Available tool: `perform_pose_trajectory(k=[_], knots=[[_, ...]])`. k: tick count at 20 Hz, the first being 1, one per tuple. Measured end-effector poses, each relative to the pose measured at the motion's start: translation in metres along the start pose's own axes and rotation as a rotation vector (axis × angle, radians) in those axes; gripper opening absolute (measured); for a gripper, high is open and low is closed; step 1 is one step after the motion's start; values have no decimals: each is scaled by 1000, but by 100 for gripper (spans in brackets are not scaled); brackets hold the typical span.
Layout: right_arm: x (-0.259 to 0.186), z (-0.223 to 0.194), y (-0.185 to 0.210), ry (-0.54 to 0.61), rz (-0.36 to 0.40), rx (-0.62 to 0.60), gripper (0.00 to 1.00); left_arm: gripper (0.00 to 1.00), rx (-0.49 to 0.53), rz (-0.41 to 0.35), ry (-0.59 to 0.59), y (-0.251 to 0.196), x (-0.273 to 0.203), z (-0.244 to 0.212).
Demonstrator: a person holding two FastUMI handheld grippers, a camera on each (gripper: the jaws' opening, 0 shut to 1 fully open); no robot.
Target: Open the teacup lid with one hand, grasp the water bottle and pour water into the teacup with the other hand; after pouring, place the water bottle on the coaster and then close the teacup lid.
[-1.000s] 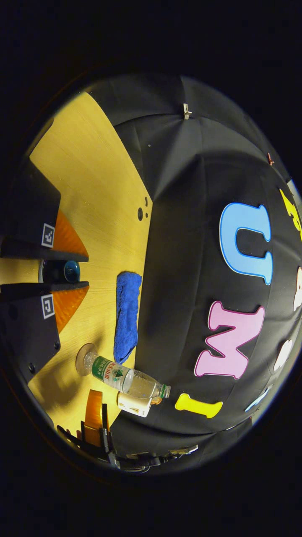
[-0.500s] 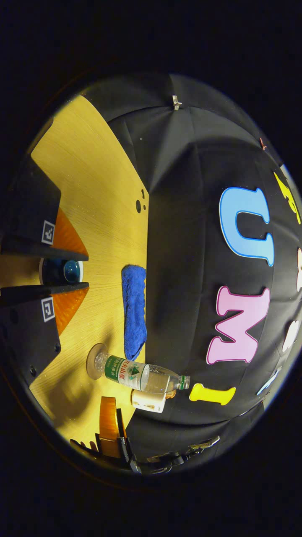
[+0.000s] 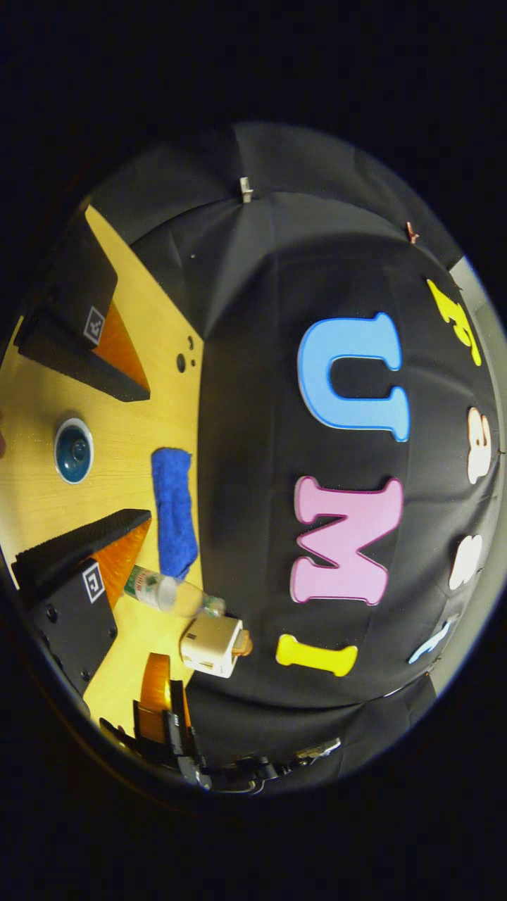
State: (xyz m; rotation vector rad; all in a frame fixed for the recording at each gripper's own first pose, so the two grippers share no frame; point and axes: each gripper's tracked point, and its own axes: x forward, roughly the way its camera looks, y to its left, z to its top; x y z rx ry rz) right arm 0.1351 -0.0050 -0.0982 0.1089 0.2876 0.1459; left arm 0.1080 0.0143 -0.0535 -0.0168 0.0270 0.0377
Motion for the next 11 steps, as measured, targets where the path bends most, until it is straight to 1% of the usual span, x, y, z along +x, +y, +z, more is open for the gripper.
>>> perform_pose_trajectory(k=[2, 6, 8, 11], knots=[[-25, 26, -4, -41, -7, -2, 100, 96, -17, 9, -45, -5, -21, 42], [-62, 65, -7, -118, -22, 19, 100, 96, -51, 30, -102, -12, -55, 93], [-77, 80, -1, -154, -14, 17, 100, 96, -69, 54, -109, -11, -70, 103], [-97, 90, 3, -197, -8, -19, 100, 96, -94, 80, -117, -11, -88, 107]])
